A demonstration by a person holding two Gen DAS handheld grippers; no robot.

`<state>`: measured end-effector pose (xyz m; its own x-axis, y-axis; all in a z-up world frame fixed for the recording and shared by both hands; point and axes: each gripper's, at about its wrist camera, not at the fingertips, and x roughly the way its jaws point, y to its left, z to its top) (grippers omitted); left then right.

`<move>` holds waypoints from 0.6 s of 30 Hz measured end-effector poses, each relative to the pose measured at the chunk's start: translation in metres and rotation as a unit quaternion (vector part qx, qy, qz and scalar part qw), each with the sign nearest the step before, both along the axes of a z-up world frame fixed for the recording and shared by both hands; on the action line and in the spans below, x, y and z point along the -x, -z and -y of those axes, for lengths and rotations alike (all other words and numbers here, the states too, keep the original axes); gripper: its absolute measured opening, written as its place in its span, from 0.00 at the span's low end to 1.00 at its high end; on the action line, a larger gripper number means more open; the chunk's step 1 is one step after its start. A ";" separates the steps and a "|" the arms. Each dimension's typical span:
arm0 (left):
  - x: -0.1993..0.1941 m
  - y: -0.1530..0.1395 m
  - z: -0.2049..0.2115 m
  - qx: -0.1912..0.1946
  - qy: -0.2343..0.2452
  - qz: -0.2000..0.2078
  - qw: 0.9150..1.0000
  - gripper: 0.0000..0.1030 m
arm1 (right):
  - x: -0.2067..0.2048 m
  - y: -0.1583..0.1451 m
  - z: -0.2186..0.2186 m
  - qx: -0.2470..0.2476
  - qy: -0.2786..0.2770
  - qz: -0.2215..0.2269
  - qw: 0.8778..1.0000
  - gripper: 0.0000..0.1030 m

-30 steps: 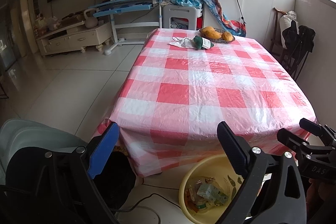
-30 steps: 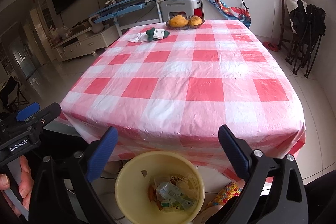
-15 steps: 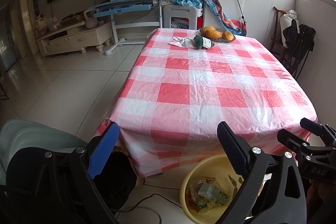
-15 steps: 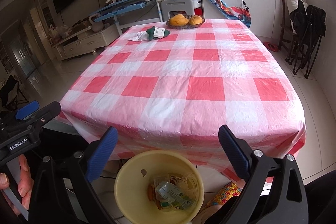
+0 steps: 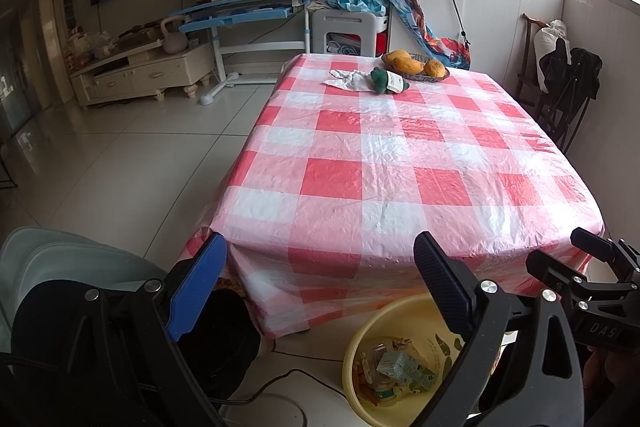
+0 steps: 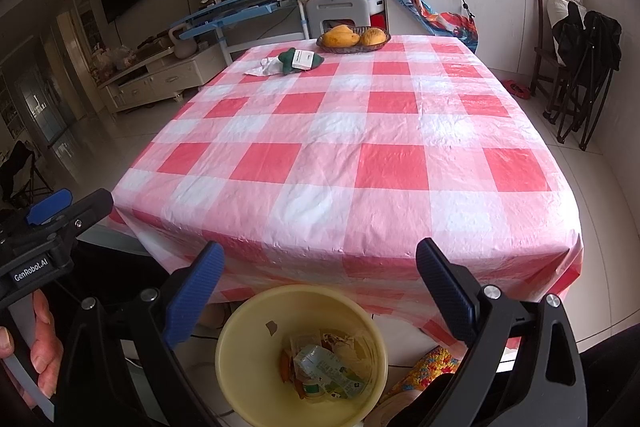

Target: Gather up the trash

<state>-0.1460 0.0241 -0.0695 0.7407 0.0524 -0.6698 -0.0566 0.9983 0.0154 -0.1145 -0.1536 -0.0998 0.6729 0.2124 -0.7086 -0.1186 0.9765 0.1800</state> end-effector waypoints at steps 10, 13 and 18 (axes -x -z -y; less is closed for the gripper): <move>0.000 0.000 0.000 0.001 -0.001 0.000 1.000 0.89 | 0.001 0.001 0.000 0.002 -0.001 -0.001 1.000 0.90; 0.000 0.000 -0.001 0.001 0.000 0.000 1.000 0.89 | 0.001 0.001 0.000 0.002 -0.001 -0.001 1.000 0.90; 0.000 0.000 -0.001 0.000 0.000 0.000 1.000 0.89 | 0.001 0.002 0.000 0.002 -0.001 -0.001 1.000 0.90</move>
<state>-0.1460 0.0248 -0.0693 0.7406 0.0521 -0.6700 -0.0562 0.9983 0.0155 -0.1156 -0.1532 -0.1018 0.6717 0.2102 -0.7103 -0.1204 0.9771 0.1753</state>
